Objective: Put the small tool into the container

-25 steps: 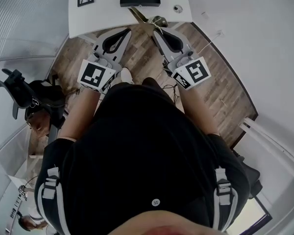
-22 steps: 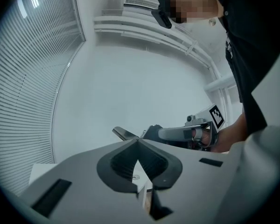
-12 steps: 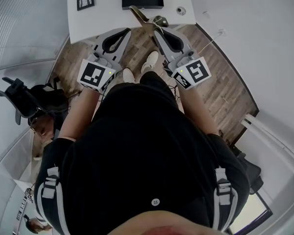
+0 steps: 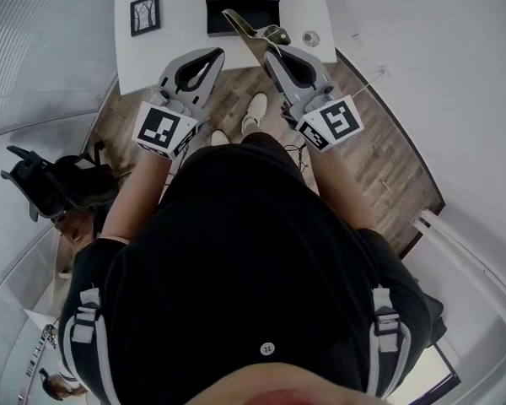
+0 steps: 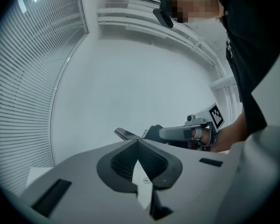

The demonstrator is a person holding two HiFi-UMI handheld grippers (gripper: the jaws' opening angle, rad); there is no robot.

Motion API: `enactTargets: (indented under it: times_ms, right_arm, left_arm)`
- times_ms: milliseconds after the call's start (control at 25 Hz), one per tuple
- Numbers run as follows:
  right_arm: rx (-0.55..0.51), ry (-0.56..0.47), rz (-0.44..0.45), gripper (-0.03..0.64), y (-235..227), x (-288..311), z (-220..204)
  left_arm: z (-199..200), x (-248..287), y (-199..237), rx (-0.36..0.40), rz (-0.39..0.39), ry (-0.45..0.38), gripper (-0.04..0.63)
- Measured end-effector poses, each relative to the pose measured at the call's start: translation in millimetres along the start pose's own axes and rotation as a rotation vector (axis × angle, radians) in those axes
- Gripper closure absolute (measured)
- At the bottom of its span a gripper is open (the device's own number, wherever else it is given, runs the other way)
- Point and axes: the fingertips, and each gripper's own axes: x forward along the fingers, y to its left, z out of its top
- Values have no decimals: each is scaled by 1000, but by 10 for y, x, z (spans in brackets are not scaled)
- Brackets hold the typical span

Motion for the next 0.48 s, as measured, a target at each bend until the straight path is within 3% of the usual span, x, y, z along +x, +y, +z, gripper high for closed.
enactTargets:
  times_ms: [480]
  right_arm:
    - [11,18,54,589,-847,322,60]
  left_arm:
    - [8,742,376,-8,57,28,589]
